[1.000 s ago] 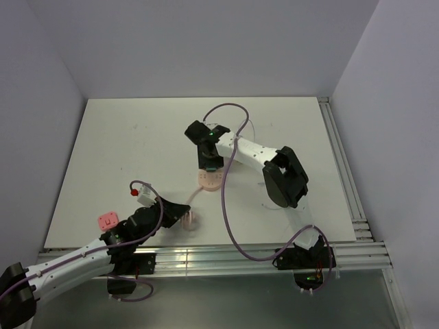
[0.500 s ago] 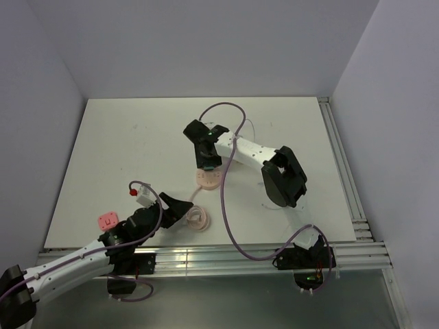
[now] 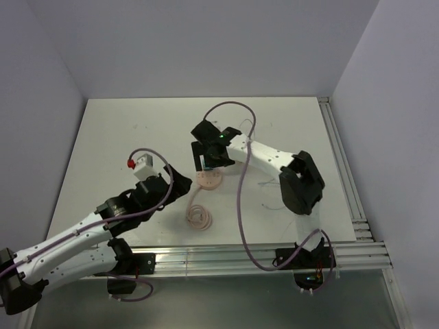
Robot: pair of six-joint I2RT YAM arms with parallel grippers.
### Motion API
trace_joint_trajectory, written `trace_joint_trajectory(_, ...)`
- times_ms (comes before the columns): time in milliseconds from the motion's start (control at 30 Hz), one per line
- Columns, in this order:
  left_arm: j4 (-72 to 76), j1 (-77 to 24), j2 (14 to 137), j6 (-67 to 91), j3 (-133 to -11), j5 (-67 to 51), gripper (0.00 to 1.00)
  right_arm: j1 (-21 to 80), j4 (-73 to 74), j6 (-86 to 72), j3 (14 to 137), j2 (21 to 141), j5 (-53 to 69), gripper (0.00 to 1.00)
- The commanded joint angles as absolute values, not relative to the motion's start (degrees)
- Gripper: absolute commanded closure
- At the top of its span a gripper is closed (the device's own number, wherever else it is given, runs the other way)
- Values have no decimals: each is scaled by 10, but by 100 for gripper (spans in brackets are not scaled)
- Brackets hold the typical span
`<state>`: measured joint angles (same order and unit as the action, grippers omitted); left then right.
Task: Insert the plug
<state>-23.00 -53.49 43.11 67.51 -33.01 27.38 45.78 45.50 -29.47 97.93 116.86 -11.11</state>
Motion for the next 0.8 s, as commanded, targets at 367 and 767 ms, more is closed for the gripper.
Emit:
trace_joint_trajectory(367, -466, -193, 638, 566, -599, 212, 1, 459, 353, -315, 632, 765, -90, 0)
trace_joint_trajectory(767, -769, -3, 848, 881, -690, 351, 1, 459, 366, -293, 585, 664, -47, 0)
